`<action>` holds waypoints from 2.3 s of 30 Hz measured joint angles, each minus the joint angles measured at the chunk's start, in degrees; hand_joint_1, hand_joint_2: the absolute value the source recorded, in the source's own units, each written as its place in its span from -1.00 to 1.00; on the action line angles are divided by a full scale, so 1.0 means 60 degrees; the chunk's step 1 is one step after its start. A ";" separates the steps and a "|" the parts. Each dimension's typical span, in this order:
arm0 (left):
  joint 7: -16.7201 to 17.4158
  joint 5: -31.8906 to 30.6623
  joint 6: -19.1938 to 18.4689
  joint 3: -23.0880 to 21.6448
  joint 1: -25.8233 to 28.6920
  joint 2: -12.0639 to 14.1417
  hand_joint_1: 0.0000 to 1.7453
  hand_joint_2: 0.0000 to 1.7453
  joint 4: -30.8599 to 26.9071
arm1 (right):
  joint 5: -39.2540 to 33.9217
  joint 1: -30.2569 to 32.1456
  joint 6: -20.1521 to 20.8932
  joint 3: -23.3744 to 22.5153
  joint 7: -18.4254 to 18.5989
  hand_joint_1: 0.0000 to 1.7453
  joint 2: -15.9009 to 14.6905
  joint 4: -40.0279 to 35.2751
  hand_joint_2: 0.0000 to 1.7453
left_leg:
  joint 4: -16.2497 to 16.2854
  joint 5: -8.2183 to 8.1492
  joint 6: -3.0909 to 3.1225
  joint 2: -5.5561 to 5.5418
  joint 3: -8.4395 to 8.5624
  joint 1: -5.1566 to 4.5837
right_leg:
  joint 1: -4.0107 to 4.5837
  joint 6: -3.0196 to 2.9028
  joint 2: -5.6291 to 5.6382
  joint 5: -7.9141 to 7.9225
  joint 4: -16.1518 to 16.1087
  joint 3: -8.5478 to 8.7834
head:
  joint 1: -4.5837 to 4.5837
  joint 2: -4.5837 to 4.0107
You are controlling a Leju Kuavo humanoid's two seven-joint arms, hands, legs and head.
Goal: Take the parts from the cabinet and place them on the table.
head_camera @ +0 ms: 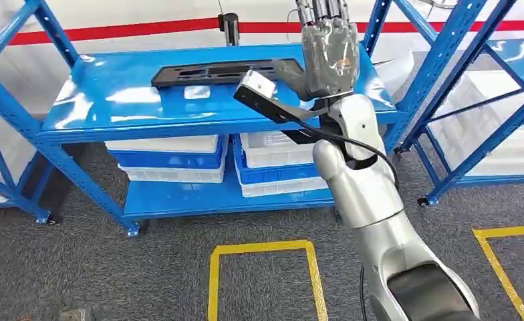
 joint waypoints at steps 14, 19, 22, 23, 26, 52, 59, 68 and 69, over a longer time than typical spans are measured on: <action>-0.0004 0.0138 -0.0022 -0.0004 0.0111 0.0029 -1.00 -1.00 -0.0004 | -0.0004 -0.0068 0.0022 0.0029 -0.0015 -1.00 0.0128 0.0190 1.00 | 0.0358 0.1468 -0.0204 0.0196 -0.1786 0.0163 | -0.0039 -0.0189 0.0166 -0.1428 0.0080 0.1588 | 0.0007 0.0000; -0.0007 0.0157 -0.0026 -0.0004 0.0116 0.0033 -1.00 -1.00 -0.0036 | -0.0007 -0.0220 0.0011 0.0036 -0.0036 -1.00 0.0200 0.0171 1.00 | 0.0203 0.1152 0.0194 0.0099 -0.1218 0.0116 | -0.0008 0.0067 0.0135 -0.1430 0.0694 0.1431 | 0.0010 0.0000; -0.0007 0.0157 -0.0022 -0.0004 0.0113 0.0033 -1.00 -1.00 -0.0036 | -0.0011 -0.0201 0.0011 0.0040 -0.0051 -1.00 0.0197 0.0178 1.00 | 0.0202 0.0865 0.0297 0.0049 -0.0945 0.0085 | -0.0003 0.0039 0.0129 -0.1911 0.2705 -0.0016 | 0.0017 0.0000; -0.0004 0.0157 -0.0015 -0.0004 0.0120 0.0033 -1.00 -1.00 -0.0036 | -0.0011 -0.0154 0.0011 0.0040 -0.0051 -1.00 0.0182 0.0186 1.00 | 0.0202 0.0772 0.0305 0.0028 -0.0847 0.0071 | 0.0001 0.0031 0.0129 -0.2140 0.3033 -0.0389 | 0.0025 0.0004; -0.0004 0.0157 -0.0011 -0.0004 0.0157 0.0029 -1.00 -1.00 -0.0036 | -0.0018 -0.0103 0.0011 0.0040 -0.0051 -1.00 0.0167 0.0193 1.00 | 0.0202 0.0414 0.0306 -0.0048 -0.0382 -0.0009 | 0.0043 0.0074 0.0127 -0.1806 0.2064 -0.0566 | 0.0029 0.0004; 1.1317 -0.2796 0.0157 -0.0757 0.0671 -0.0357 -1.00 -1.00 0.1577 | -0.1420 -0.0470 -0.0142 0.0291 -0.0335 -1.00 0.0266 0.0276 1.00 | 0.0256 0.1239 -0.0178 -0.0016 -0.1323 0.0090 | 0.0033 -0.0166 0.0116 -0.1091 0.0016 0.1257 | 0.0109 0.0000; 1.2101 -0.3428 -0.0175 -0.1454 0.0698 -0.0532 -1.00 -1.00 0.1658 | -0.2015 -0.0522 -0.0117 0.0485 -0.0572 -1.00 0.0346 0.0350 1.00 | 0.0257 0.1210 -0.0087 -0.0016 -0.1322 0.0070 | 0.0022 -0.0095 0.0113 -0.1083 -0.0056 0.1282 | 0.0101 0.0000; 1.2287 -0.3643 -0.0281 -0.1730 0.0712 -0.0587 -1.00 -1.00 0.1672 | -0.2562 -0.0400 0.0303 0.0685 -0.0824 -1.00 0.0342 0.0346 1.00 | 0.0258 0.1216 -0.0066 -0.0012 -0.1312 0.0086 | -0.0004 -0.0019 0.0112 -0.1073 -0.0056 0.1276 | 0.0101 0.0000; 1.2294 -0.3665 -0.0284 -0.1741 0.0718 -0.0608 -1.00 -1.00 0.1675 | -0.2737 -0.0315 0.0512 0.0750 -0.0925 -1.00 0.0342 0.0335 1.00 | 0.0258 0.1216 -0.0067 -0.0012 -0.1309 0.0093 | -0.0003 -0.0019 0.0112 -0.1073 -0.0055 0.1278 | 0.0098 0.0000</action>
